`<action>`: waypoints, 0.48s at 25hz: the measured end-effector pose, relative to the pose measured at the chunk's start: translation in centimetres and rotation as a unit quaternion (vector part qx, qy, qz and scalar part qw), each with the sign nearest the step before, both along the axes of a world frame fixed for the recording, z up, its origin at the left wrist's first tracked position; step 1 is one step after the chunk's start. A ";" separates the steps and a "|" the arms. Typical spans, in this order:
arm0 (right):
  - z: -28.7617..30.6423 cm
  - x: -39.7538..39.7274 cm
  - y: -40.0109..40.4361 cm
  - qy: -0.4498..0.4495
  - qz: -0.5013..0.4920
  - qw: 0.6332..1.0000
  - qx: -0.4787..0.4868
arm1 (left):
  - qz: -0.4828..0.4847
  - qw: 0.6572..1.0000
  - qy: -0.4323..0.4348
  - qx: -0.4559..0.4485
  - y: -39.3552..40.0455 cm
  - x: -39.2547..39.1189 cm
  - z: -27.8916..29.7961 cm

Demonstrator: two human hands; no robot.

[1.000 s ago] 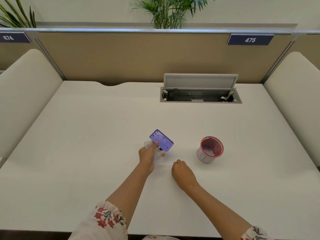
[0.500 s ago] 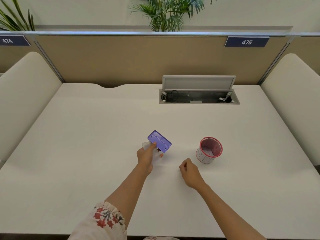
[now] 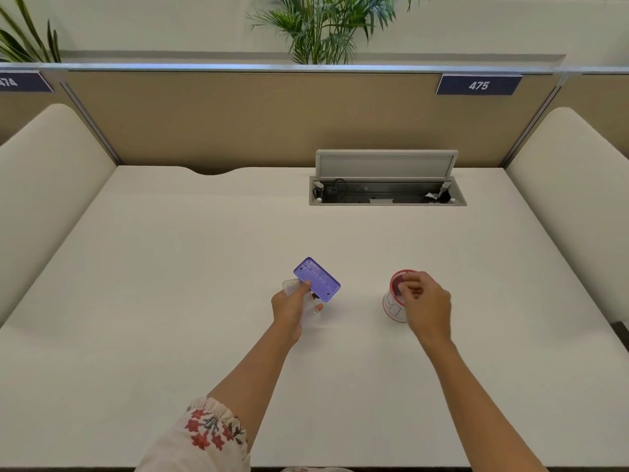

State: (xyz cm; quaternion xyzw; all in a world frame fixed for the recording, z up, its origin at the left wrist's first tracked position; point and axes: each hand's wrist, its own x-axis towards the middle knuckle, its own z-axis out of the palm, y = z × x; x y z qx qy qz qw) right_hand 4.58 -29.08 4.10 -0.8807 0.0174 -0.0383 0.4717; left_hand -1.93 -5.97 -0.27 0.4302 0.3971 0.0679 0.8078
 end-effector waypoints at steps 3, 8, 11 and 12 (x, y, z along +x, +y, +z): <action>-0.1 0.7 -1.6 0.012 -0.015 0.998 -0.057 | -0.011 1.000 0.000 0.003 -0.2 -0.1 0.0; -0.1 0.8 -2.4 0.010 -0.028 0.997 -0.065 | -0.024 1.000 -0.001 -0.002 -0.2 -0.1 0.1; 0.0 0.2 -1.2 -0.036 -0.018 0.998 -0.055 | -0.031 0.999 0.000 -0.007 -0.2 -0.1 0.1; 0.0 -0.1 -0.4 -0.056 0.001 0.998 -0.037 | -0.034 0.999 0.002 -0.009 -0.2 -0.1 0.1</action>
